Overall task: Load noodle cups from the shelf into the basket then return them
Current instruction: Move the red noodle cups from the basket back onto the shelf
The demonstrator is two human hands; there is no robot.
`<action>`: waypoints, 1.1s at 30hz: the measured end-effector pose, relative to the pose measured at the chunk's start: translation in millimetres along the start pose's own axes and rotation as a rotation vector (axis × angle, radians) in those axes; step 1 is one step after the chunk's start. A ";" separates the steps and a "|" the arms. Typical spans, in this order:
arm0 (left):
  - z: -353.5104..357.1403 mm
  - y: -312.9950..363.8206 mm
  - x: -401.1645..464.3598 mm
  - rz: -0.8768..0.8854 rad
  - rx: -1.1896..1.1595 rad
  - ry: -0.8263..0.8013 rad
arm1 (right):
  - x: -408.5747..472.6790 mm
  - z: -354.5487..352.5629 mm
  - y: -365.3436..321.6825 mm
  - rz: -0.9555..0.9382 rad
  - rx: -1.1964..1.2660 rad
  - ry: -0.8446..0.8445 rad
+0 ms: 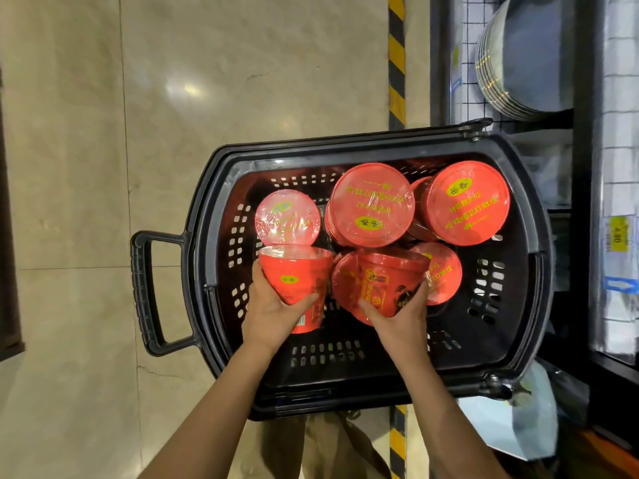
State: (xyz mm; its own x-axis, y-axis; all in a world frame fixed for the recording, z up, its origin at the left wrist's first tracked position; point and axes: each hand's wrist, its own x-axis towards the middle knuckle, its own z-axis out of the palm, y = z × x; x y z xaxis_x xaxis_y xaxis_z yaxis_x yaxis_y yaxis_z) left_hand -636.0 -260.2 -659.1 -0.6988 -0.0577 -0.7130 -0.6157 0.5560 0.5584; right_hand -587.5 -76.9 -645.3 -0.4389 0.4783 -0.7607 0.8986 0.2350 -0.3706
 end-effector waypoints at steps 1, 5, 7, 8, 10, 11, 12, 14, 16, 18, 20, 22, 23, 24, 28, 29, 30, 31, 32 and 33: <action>2.0 -1.9 1.8 -0.014 -0.044 -0.022 | 3.1 0.7 -0.5 0.027 0.027 -0.001; 9.3 -2.7 4.3 -0.030 -0.082 -0.028 | 10.7 4.2 2.2 0.076 0.090 0.005; 10.3 -1.1 2.9 -0.052 -0.102 0.018 | 9.9 2.0 4.2 0.094 0.150 0.008; 9.8 1.1 1.4 -0.070 -0.122 0.039 | 7.9 -0.6 4.1 0.108 0.192 0.004; 7.4 8.4 -5.1 -0.096 -0.153 0.069 | 1.5 -7.3 4.6 0.136 0.281 -0.018; 5.7 13.2 -10.2 -0.098 -0.163 0.082 | -3.5 -11.6 4.8 0.147 0.320 -0.028; 3.4 18.1 -16.5 -0.101 -0.178 0.090 | -10.3 -16.6 5.5 0.155 0.352 -0.038; -3.1 29.3 -32.4 -0.110 -0.224 0.096 | -27.7 -28.6 6.4 0.141 0.400 -0.052; -12.1 43.2 -53.2 -0.120 -0.278 0.091 | -50.7 -43.8 3.5 0.123 0.445 -0.066; -22.7 60.2 -79.4 -0.095 -0.339 0.073 | -78.3 -61.3 -3.1 0.101 0.527 -0.078; -32.5 77.7 -106.9 -0.074 -0.400 0.061 | -107.6 -81.9 -11.8 0.090 0.606 -0.074; -41.8 96.7 -133.2 -0.062 -0.460 0.067 | -134.6 -104.8 -19.8 0.032 0.672 -0.085; -46.4 106.7 -146.2 -0.050 -0.489 0.069 | -148.5 -117.1 -25.1 0.000 0.699 -0.097; -50.9 117.3 -159.6 -0.033 -0.517 0.067 | -162.1 -129.6 -29.7 -0.030 0.730 -0.105; -69.7 159.2 -217.3 0.086 -0.608 0.039 | -216.1 -181.3 -51.5 -0.158 0.857 -0.120; -75.4 169.4 -232.1 0.116 -0.630 0.029 | -230.2 -193.8 -56.1 -0.188 0.871 -0.124; -80.8 179.7 -246.6 0.148 -0.650 0.021 | -244.4 -205.6 -60.7 -0.216 0.888 -0.128; -86.5 190.2 -261.9 0.182 -0.666 0.008 | -257.7 -217.1 -63.5 -0.247 0.907 -0.133; -91.8 200.6 -276.1 0.220 -0.678 -0.003 | -271.7 -228.2 -68.0 -0.278 0.931 -0.133; -97.8 210.9 -290.7 0.262 -0.692 -0.016 | -285.2 -239.3 -72.0 -0.317 0.953 -0.126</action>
State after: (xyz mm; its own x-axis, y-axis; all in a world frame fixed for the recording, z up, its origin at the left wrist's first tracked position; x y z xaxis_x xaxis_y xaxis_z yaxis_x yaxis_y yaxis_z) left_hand -598.3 -207.2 -292.5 -0.8523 0.0206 -0.5226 -0.5219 -0.1001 0.8471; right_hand -527.3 -27.8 -274.1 -0.7036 0.4050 -0.5840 0.3920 -0.4643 -0.7942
